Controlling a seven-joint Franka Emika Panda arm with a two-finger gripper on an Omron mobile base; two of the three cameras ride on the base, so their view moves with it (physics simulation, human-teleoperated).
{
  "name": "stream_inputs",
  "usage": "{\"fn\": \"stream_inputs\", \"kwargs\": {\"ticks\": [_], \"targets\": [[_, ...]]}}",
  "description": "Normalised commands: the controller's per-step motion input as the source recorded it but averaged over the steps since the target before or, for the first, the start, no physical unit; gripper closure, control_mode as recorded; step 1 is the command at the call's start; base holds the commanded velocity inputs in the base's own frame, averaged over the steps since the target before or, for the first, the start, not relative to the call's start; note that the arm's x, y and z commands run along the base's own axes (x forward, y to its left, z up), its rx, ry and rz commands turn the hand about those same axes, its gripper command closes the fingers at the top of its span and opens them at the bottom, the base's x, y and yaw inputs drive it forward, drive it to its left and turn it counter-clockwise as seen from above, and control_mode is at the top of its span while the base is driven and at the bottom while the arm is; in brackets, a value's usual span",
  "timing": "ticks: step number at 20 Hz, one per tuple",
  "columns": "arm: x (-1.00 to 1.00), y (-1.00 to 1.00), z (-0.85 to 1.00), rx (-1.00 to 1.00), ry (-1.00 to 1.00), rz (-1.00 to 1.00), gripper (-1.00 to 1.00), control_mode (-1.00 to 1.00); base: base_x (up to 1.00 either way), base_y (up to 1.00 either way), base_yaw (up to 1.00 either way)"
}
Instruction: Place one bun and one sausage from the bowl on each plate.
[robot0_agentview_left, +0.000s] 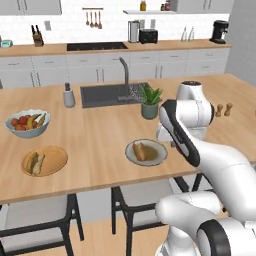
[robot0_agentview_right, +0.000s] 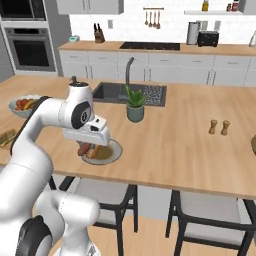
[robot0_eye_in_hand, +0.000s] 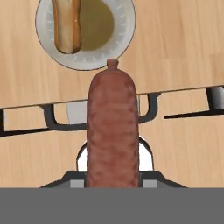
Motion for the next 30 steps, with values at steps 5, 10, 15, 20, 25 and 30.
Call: {"fn": "stream_inputs", "kwargs": {"ticks": [5, 10, 15, 20, 25, 30], "targets": [[0.12, 0.02, -0.03, 0.0, 0.0, 0.0, 1.0, -1.0, 0.36, 0.13, 0.0], [0.97, 0.1, -0.28, 0.0, 0.0, 0.0, 1.0, -1.0, 0.0, 0.0, 0.0], [0.9, 0.1, -0.55, 0.0, 0.02, 0.0, 1.0, -1.0, 0.0, 0.0, 0.0], [0.41, 0.0, -0.85, -0.01, 0.03, 0.0, 1.0, -1.0, 0.0, 0.0, 0.0], [0.22, 0.03, -0.59, 0.0, 0.03, 0.0, 1.0, -1.0, 0.0, 0.0, 0.0], [0.41, 0.05, -0.29, 0.0, 0.01, 0.0, 1.0, -1.0, 0.0, 0.0, 0.0]]}}
